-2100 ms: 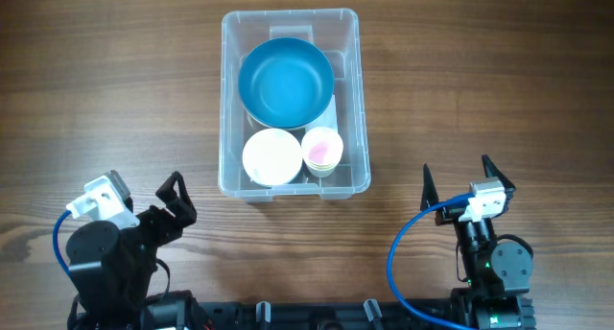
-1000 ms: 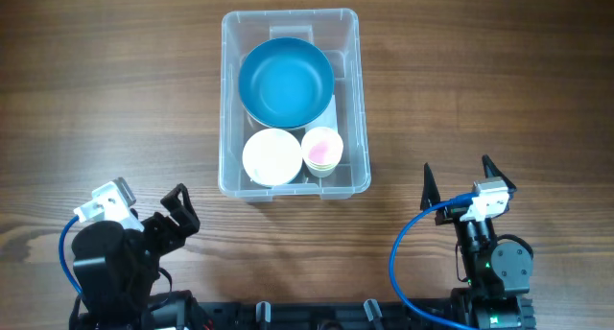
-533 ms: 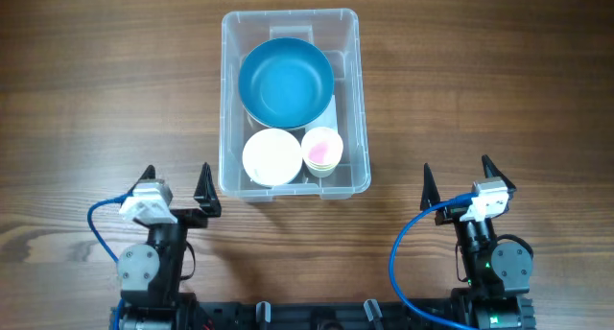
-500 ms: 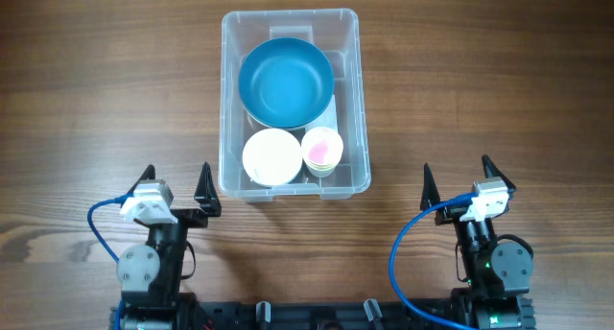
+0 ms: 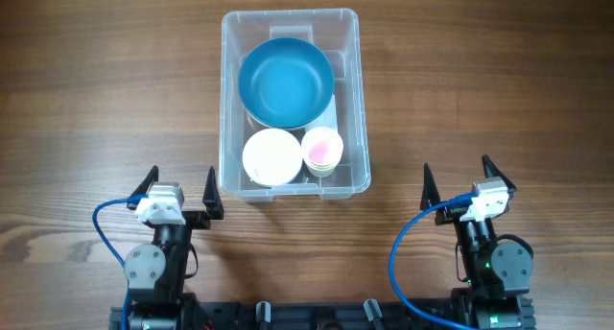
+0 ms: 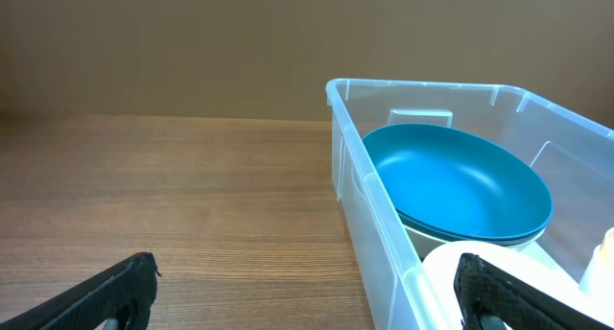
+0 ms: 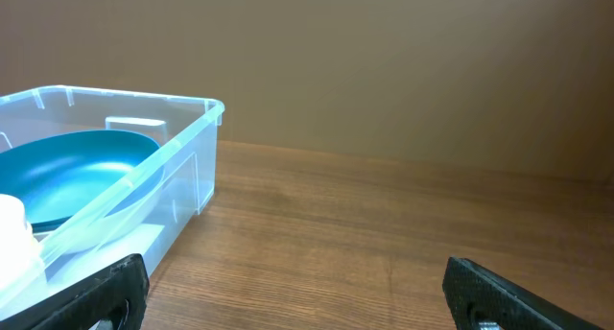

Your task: Pack container

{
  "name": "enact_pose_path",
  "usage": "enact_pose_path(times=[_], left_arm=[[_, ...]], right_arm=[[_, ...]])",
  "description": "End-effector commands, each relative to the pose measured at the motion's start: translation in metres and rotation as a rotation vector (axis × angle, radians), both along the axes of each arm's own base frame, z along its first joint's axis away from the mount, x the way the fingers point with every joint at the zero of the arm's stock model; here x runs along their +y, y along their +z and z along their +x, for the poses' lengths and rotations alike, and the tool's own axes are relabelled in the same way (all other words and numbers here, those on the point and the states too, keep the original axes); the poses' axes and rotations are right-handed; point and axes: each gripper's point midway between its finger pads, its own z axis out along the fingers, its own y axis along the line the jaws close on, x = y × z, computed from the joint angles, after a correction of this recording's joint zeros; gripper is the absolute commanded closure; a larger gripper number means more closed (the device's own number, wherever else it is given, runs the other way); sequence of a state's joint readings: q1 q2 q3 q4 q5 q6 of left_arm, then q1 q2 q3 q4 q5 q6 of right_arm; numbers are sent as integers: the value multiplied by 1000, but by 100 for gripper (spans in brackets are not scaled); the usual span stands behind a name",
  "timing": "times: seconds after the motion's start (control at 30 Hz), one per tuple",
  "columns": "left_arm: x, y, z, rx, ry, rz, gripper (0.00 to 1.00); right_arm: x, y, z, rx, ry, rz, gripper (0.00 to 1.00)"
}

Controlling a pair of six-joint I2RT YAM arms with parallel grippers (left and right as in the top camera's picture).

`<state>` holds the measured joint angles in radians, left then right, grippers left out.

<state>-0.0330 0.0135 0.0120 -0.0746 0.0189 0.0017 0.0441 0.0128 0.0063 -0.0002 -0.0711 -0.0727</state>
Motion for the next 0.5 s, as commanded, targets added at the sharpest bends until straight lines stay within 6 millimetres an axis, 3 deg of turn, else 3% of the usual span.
enact_pose_path(times=[0.0, 0.47], left_arm=[[-2, -1, 0, -1, -16, -16, 0], [-2, -1, 0, -3, -19, -15, 0]], right_arm=[[0, 2, 0, -8, 3, -3, 0], [0, 2, 0, -8, 3, -3, 0]])
